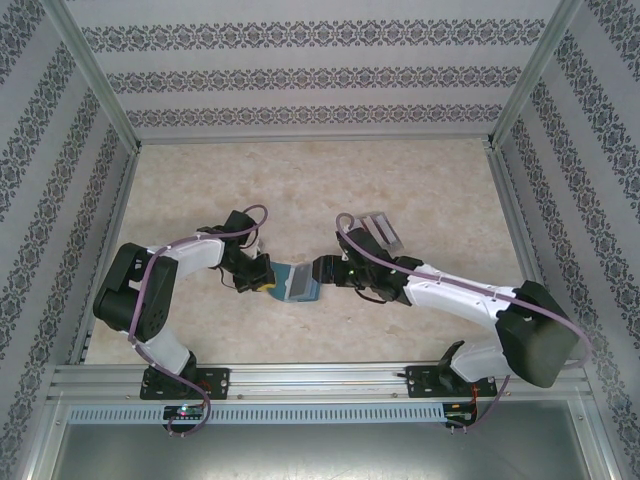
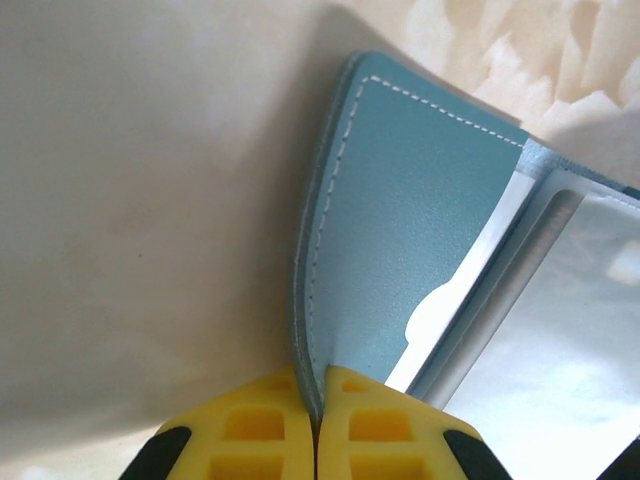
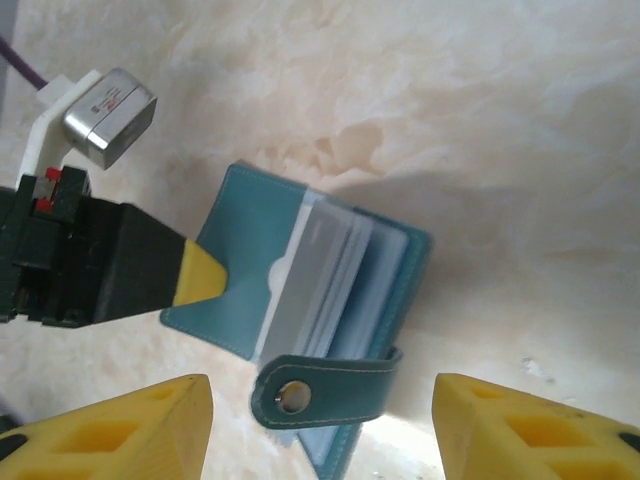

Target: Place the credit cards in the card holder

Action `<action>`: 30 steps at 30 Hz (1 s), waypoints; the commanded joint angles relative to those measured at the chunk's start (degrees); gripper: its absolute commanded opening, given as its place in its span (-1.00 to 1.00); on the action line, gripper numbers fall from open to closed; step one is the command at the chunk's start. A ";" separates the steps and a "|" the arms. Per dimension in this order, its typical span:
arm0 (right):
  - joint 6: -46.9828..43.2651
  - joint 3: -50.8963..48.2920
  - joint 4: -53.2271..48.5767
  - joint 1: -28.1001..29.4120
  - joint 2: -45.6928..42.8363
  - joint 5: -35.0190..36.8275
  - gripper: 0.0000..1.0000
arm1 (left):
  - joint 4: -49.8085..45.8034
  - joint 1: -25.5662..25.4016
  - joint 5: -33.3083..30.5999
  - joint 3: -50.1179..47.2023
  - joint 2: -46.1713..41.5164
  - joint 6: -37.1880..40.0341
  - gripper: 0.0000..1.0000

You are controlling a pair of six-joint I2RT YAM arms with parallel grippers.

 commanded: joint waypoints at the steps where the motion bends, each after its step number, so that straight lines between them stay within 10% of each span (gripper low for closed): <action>1: 6.45 -4.56 12.27 -1.04 2.38 -8.42 0.21 | 0.11 -0.21 -0.30 -1.86 -0.71 -1.46 -0.98; 18: 7.37 -8.15 20.72 -2.24 11.71 -10.89 -0.30 | 1.19 -0.26 -0.64 -4.10 -2.43 -2.41 -0.99; 30: 6.36 -5.17 20.66 -2.24 15.21 -12.98 0.05 | 2.61 -0.26 0.79 -4.46 -1.98 -2.80 -0.96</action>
